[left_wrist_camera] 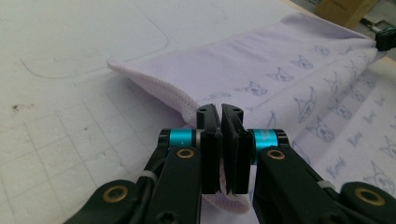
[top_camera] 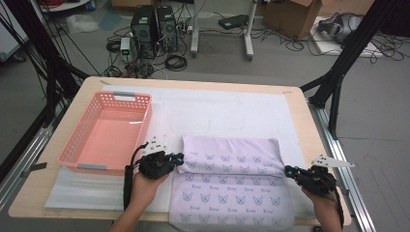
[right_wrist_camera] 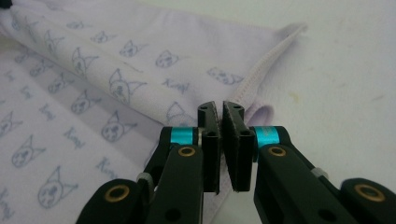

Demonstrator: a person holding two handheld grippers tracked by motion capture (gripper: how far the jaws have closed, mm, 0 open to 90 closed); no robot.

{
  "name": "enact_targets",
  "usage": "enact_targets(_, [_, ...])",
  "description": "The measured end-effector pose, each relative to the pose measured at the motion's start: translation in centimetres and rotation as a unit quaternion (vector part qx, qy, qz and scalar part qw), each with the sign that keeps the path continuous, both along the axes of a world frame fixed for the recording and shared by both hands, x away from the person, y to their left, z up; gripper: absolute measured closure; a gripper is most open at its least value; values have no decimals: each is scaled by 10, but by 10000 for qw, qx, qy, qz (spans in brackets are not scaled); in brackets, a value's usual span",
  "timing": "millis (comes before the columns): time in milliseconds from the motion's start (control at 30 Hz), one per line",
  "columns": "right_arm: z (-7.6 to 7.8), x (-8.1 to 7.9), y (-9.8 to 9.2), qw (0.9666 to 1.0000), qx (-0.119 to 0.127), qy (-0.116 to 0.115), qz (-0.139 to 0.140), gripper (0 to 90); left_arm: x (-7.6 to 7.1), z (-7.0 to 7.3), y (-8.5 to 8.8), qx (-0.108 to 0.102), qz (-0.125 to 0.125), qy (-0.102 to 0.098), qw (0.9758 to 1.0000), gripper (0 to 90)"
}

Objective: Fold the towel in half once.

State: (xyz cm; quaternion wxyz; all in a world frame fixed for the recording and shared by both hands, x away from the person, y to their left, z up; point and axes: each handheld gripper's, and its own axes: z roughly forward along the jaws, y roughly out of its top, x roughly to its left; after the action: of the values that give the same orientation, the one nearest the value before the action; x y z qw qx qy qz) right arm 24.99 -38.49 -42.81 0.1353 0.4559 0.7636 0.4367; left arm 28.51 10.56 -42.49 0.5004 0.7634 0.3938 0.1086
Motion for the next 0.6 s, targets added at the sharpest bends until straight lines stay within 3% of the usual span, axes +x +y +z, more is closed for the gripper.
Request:
enact_targets(67, [-2,0,1,10000,-48,65,27,836,2,-1,0,11,125,-15,9999,812])
enact_targets(100, [-2,0,1,10000,-48,82,18,782,5,-1,0,-11,216,-24,9998,718])
enact_targets(167, [1,4,3,9999,-47,-4,-147,640,14,-2,-1,-71,228,177,9996,593])
enact_targets(233, [7,9,3,9996,45,-65,-289,594,22,-2,-5,-62,312,263,9992,474])
enact_targets(300, [13,18,5,9989,-33,-139,-450,560,32,-2,-8,-1,406,296,9987,458])
enact_targets(400, [17,36,8,9981,-90,-71,-608,549,47,-1,-12,-37,517,280,9983,452])
enact_targets(500, [16,56,14,9975,-194,40,-674,541,63,-1,-16,1,620,269,9977,453])
enact_targets(600, [14,74,22,9964,-350,210,-744,519,76,-5,-17,84,680,380,9969,449])
